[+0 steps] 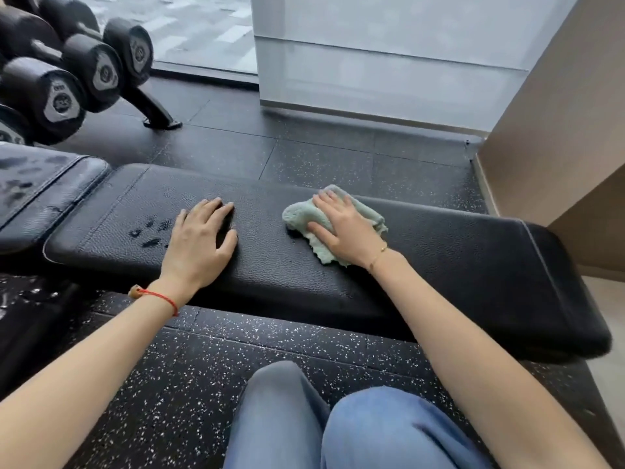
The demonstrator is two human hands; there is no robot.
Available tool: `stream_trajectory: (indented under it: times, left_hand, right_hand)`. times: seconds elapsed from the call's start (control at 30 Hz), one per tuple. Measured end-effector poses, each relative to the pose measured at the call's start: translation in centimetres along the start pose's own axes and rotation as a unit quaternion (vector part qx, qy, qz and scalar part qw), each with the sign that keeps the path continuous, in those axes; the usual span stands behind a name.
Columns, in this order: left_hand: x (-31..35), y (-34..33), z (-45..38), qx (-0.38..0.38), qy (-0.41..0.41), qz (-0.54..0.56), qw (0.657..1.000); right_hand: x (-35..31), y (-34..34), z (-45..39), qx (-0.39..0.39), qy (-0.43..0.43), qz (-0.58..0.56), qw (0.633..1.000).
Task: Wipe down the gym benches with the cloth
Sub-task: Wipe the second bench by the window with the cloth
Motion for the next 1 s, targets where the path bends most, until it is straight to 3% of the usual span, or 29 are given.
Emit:
stream_trajectory:
  times: [0.17, 0.3, 0.43, 0.57, 0.67, 0.87, 1.0]
  left_hand:
    - [-0.7, -0.4, 0.0, 0.012, -0.010, -0.001, 1.000]
    - [-0.7, -0.4, 0.0, 0.016, -0.010, -0.001, 1.000]
    - [-0.6, -0.4, 0.0, 0.015, -0.010, -0.006, 1.000]
    - [-0.4, -0.3, 0.1, 0.010, -0.005, -0.017, 1.000]
    - [0.0, 0.2, 0.1, -0.005, 0.003, -0.021, 1.000]
    - [0.6, 0.9, 0.3, -0.027, 0.022, -0.014, 0.999]
    - [-0.2, 0.3, 0.2, -0.010, 0.009, -0.023, 1.000]
  right_hand:
    - [-1.3, -0.8, 5.4, -0.024, 0.138, -0.030, 0.990]
    - [2.1, 0.9, 3.6, 0.020, 0.048, -0.026, 0.998]
    - [-0.2, -0.5, -3.3, 0.018, 0.002, 0.000, 1.000]
    - [-3.8, -2.7, -1.6, -0.025, 0.126, -0.025, 0.991]
    - [-2.4, -1.7, 1.2, -0.060, 0.190, -0.019, 0.980]
    - [0.1, 0.5, -4.1, -0.032, 0.037, -0.030, 0.998]
    - [-4.0, -2.0, -3.7, -0.035, 0.104, -0.020, 0.994]
Point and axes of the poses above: each hand's wrist, its own z-axis away from the middle knuckle, its own y-axis out of the back of the hand, x = y × z, the point moved 2 cm from there along -z, towards the middle knuckle
